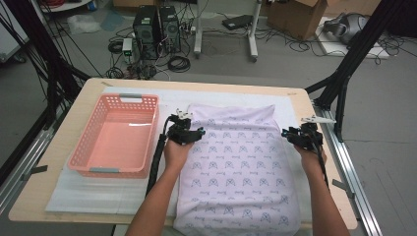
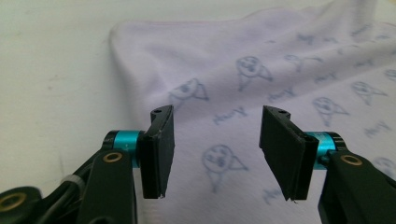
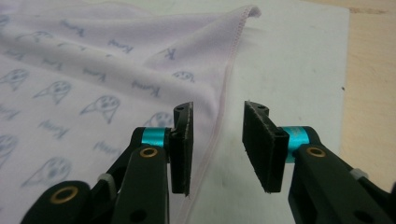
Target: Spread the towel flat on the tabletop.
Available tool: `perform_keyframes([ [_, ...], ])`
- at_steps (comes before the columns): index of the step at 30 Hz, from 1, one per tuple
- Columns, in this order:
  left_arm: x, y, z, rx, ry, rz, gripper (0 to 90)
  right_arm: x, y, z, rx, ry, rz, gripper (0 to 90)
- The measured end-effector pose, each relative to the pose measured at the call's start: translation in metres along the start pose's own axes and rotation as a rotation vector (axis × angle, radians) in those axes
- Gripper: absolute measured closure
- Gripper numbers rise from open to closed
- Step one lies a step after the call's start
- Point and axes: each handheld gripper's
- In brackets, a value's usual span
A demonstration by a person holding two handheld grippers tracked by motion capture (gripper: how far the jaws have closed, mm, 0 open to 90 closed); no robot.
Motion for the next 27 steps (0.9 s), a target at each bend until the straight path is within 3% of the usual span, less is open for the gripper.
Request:
perform_keyframes([
  [2,0.004,0.004,0.004,-0.022,-0.001,0.019,42.3,0.000,0.012,0.005,0.014,-0.004,-0.017,61.5],
  [4,0.009,0.007,0.007,-0.075,-0.028,0.028,40.4,-0.002,0.022,0.011,0.012,-0.005,-0.023,61.0],
  [6,0.012,0.014,0.013,-0.062,-0.026,0.025,41.1,-0.005,0.030,0.019,0.000,-0.004,-0.036,59.6],
  [11,0.018,0.022,0.034,-0.132,-0.062,0.040,40.7,-0.017,0.046,0.048,-0.026,0.025,-0.087,57.6],
  [13,0.021,0.028,0.041,-0.124,-0.103,0.025,39.1,-0.021,0.049,0.060,-0.044,0.043,-0.101,57.1],
  [18,0.021,0.039,0.052,-0.105,-0.103,0.035,36.2,-0.030,0.055,0.075,-0.070,0.065,-0.135,54.9],
  [21,0.022,0.043,0.059,-0.080,-0.153,0.016,39.3,-0.037,0.055,0.078,-0.087,0.116,-0.124,56.2],
  [23,0.022,0.045,0.061,-0.068,-0.158,0.010,46.7,-0.041,0.054,0.079,-0.090,0.137,-0.110,59.9],
  [24,0.022,0.047,0.060,-0.074,-0.153,0.009,61.8,-0.041,0.054,0.078,-0.092,0.132,-0.109,67.2],
  [25,0.021,0.047,0.059,-0.082,-0.157,0.010,86.7,-0.041,0.053,0.078,-0.089,0.137,-0.111,82.2],
  [26,0.019,0.045,0.056,-0.097,-0.131,0.021,87.0,-0.041,0.052,0.077,-0.094,0.132,-0.140,84.5],
  [27,0.017,0.043,0.052,-0.107,-0.130,0.013,87.6,-0.043,0.051,0.075,-0.094,0.136,-0.132,85.7],
])
Point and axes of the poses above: each handheld gripper's, and its own axes: y roughly backward along the jaws, z roughly out of its underside, x roughly to its right, and after that the axes turned 1 degree about -z, right-handed
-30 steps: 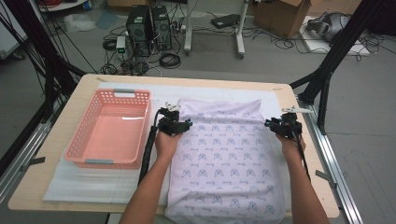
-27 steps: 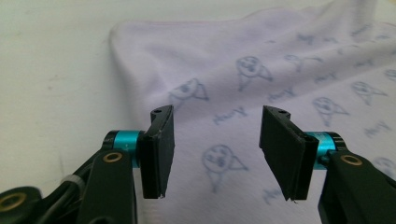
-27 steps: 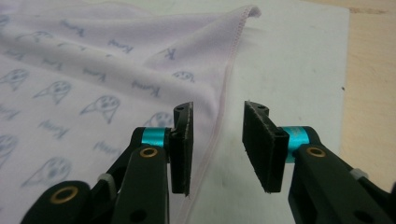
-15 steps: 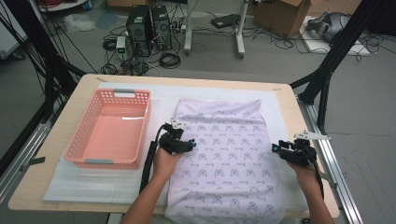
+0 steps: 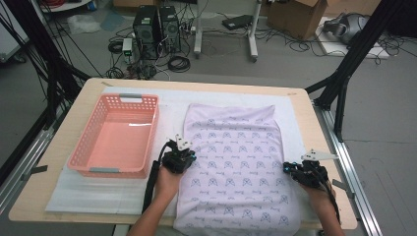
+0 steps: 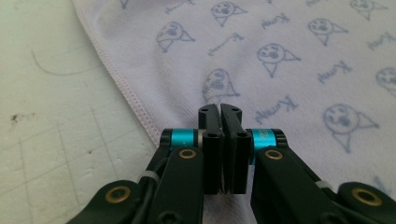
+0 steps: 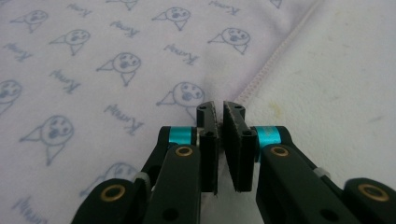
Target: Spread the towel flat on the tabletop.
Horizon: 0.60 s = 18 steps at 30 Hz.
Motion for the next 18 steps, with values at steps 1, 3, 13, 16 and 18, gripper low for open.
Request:
perform_keyframes([
  [1,-0.002,-0.002,-0.004,0.001,0.001,-0.020,87.7,0.000,-0.001,-0.001,0.003,-0.002,0.004,86.0],
  [3,-0.008,-0.007,-0.012,0.041,0.059,-0.043,87.7,0.001,-0.004,-0.003,0.012,-0.014,0.016,86.3],
  [13,-0.027,-0.028,-0.028,0.083,0.116,-0.077,86.8,0.015,-0.022,-0.017,0.085,-0.107,0.096,86.5],
  [16,-0.025,-0.025,-0.025,0.082,0.136,-0.041,60.4,0.013,-0.022,-0.018,0.064,-0.102,0.096,82.2],
  [18,-0.023,-0.017,-0.018,0.078,0.154,0.016,52.3,0.012,-0.020,-0.016,0.053,-0.111,0.092,73.5],
])
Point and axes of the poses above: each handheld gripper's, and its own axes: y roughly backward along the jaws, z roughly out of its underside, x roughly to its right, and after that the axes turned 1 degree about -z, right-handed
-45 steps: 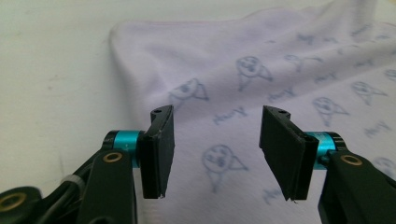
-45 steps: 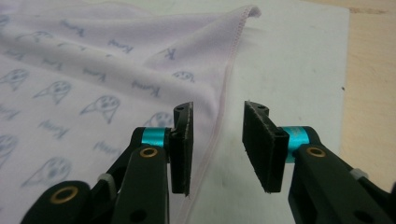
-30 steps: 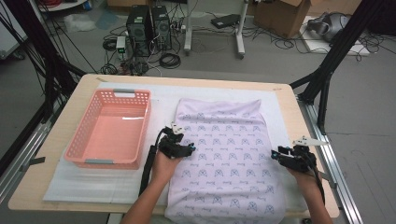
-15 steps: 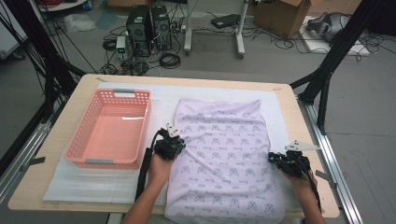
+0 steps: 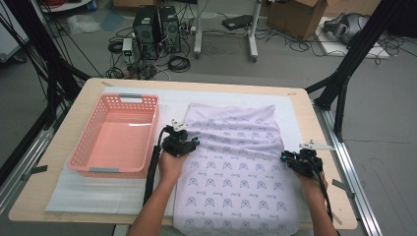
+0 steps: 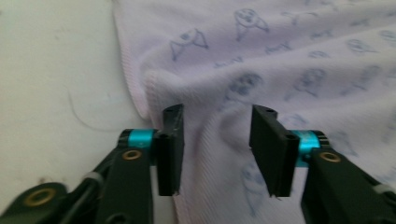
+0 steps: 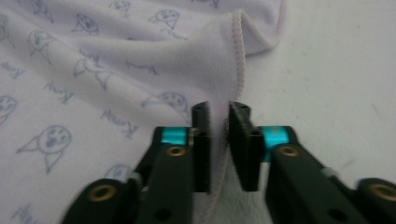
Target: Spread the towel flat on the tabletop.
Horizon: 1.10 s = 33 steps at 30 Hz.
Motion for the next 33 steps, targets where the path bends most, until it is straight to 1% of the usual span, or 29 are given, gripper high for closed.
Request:
perform_keyframes([
  [1,0.001,0.003,0.002,-0.013,0.001,0.022,50.1,0.001,0.003,0.003,0.001,-0.013,-0.007,71.3],
  [2,0.002,0.007,0.006,-0.014,0.000,0.041,45.9,0.001,0.005,0.004,0.002,-0.022,-0.008,68.1],
  [3,0.004,0.011,0.010,-0.024,-0.014,0.053,43.8,0.001,0.009,0.007,0.003,-0.029,-0.013,65.6],
  [4,0.005,0.016,0.013,-0.038,-0.032,0.062,43.6,0.001,0.013,0.009,0.004,-0.033,-0.016,63.3],
  [5,0.007,0.020,0.018,-0.039,-0.029,0.075,42.3,0.000,0.017,0.012,0.005,-0.032,-0.017,61.9],
  [6,0.010,0.026,0.023,-0.048,-0.043,0.080,41.1,-0.001,0.021,0.015,0.001,-0.029,-0.019,60.7],
  [7,0.013,0.030,0.026,-0.052,-0.071,0.062,40.9,-0.002,0.027,0.019,0.002,-0.030,-0.024,59.1],
  [8,0.016,0.035,0.031,-0.055,-0.112,0.049,40.1,-0.003,0.030,0.021,0.003,-0.032,-0.028,58.8],
  [9,0.017,0.040,0.036,-0.054,-0.114,0.053,38.6,-0.005,0.035,0.024,0.007,-0.027,-0.041,58.8],
  [10,0.018,0.046,0.043,-0.054,-0.096,0.077,38.6,-0.008,0.041,0.027,0.011,-0.022,-0.045,58.8],
  [12,0.021,0.056,0.053,-0.046,-0.100,0.086,38.7,-0.017,0.053,0.035,0.011,0.005,-0.053,58.7],
  [13,0.022,0.060,0.056,-0.044,-0.094,0.093,39.4,-0.021,0.058,0.039,0.009,0.012,-0.057,58.1],
  [14,0.023,0.065,0.060,-0.043,-0.089,0.102,39.6,-0.024,0.062,0.042,0.005,0.027,-0.055,57.5],
  [15,0.024,0.071,0.064,-0.038,-0.076,0.114,39.7,-0.028,0.067,0.047,0.002,0.033,-0.053,56.9],
  [16,0.025,0.076,0.068,-0.042,-0.079,0.123,39.9,-0.033,0.075,0.054,0.008,0.033,-0.050,56.2],
  [17,0.026,0.080,0.073,-0.037,-0.073,0.133,40.4,-0.037,0.081,0.060,0.012,0.033,-0.054,56.1],
  [19,0.029,0.088,0.081,-0.026,-0.073,0.145,40.9,-0.043,0.091,0.069,0.010,0.048,-0.048,55.4],
  [20,0.031,0.093,0.085,-0.021,-0.079,0.144,41.4,-0.046,0.095,0.075,0.004,0.062,-0.053,55.2],
  [22,0.033,0.101,0.093,-0.023,-0.073,0.139,42.0,-0.052,0.100,0.084,-0.020,0.095,-0.040,55.1],
  [24,0.033,0.107,0.100,-0.007,-0.072,0.138,44.1,-0.053,0.104,0.089,-0.026,0.098,-0.039,55.8],
  [25,0.034,0.111,0.105,0.007,-0.065,0.138,45.0,-0.053,0.105,0.091,-0.021,0.093,-0.042,56.7],
  [26,0.035,0.113,0.107,0.012,-0.069,0.130,46.5,-0.054,0.105,0.095,-0.002,0.087,-0.052,57.5],
  [28,0.038,0.117,0.111,0.022,-0.079,0.109,51.6,-0.055,0.104,0.098,0.025,0.082,-0.050,58.6],
  [31,0.042,0.119,0.115,0.036,-0.102,0.072,59.3,-0.055,0.104,0.098,0.025,0.075,-0.040,66.5],
  [33,0.042,0.119,0.116,0.040,-0.104,0.048,65.5,-0.056,0.104,0.098,0.027,0.067,-0.045,77.3],
])
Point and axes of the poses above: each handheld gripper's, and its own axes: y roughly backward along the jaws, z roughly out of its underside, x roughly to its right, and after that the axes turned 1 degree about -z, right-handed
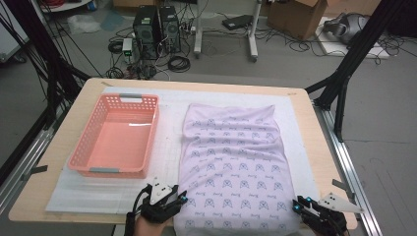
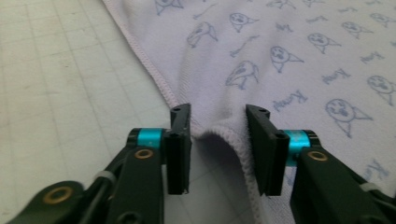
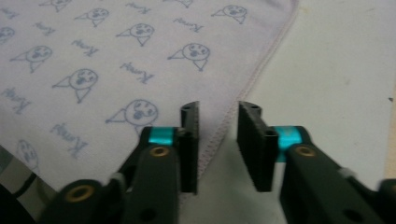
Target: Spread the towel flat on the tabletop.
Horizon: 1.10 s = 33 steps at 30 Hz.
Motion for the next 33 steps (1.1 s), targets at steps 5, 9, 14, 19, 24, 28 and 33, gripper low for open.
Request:
perform_keyframes([
  [5,-0.003,0.001,-0.003,-0.019,0.018,0.015,85.4,-0.003,0.000,-0.002,-0.013,-0.001,-0.026,87.6],
  [9,-0.004,0.007,-0.002,-0.024,0.021,0.038,85.9,-0.001,0.004,0.002,-0.007,-0.037,-0.063,88.0],
  [14,0.000,0.021,0.001,-0.010,0.021,0.070,85.9,-0.007,0.018,0.008,-0.039,0.005,-0.084,88.2],
  [19,0.008,0.037,0.013,-0.027,0.004,0.091,85.5,-0.012,0.029,0.015,-0.062,0.023,-0.099,88.5],
  [24,0.009,0.041,0.017,0.000,-0.006,0.085,70.3,-0.018,0.037,0.019,-0.060,0.027,-0.115,82.5],
  [28,0.002,0.036,0.014,0.057,0.042,0.072,45.6,-0.014,0.034,0.011,0.015,-0.042,-0.068,64.6],
  [33,-0.007,0.026,0.007,0.056,0.051,0.058,47.7,-0.020,0.010,0.002,0.004,0.018,-0.030,63.9],
])
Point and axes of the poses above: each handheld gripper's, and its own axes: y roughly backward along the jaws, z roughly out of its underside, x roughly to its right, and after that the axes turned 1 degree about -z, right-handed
